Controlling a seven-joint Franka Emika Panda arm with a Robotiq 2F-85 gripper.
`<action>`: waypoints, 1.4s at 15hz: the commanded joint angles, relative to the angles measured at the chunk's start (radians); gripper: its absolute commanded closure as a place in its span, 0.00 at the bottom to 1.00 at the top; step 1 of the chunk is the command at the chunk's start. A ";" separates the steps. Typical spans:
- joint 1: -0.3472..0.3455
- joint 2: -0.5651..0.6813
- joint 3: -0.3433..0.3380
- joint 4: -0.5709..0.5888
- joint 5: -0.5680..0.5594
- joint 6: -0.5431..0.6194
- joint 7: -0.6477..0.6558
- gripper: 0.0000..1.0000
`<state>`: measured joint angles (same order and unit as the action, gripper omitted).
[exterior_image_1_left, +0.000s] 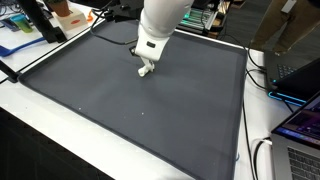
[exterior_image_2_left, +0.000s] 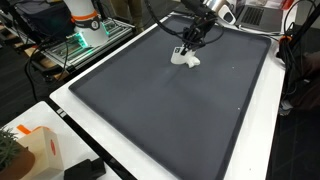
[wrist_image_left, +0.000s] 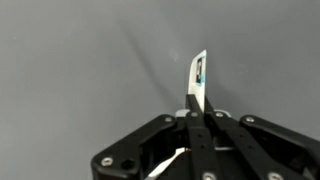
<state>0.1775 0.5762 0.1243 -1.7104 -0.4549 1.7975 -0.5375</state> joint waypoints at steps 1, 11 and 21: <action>-0.009 0.025 -0.024 0.024 -0.021 -0.126 0.024 0.99; -0.071 -0.106 0.027 -0.060 0.028 -0.008 -0.080 0.99; -0.082 -0.309 0.066 -0.193 0.223 0.086 -0.084 0.99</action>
<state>0.1219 0.3693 0.1707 -1.7995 -0.3500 1.8063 -0.6543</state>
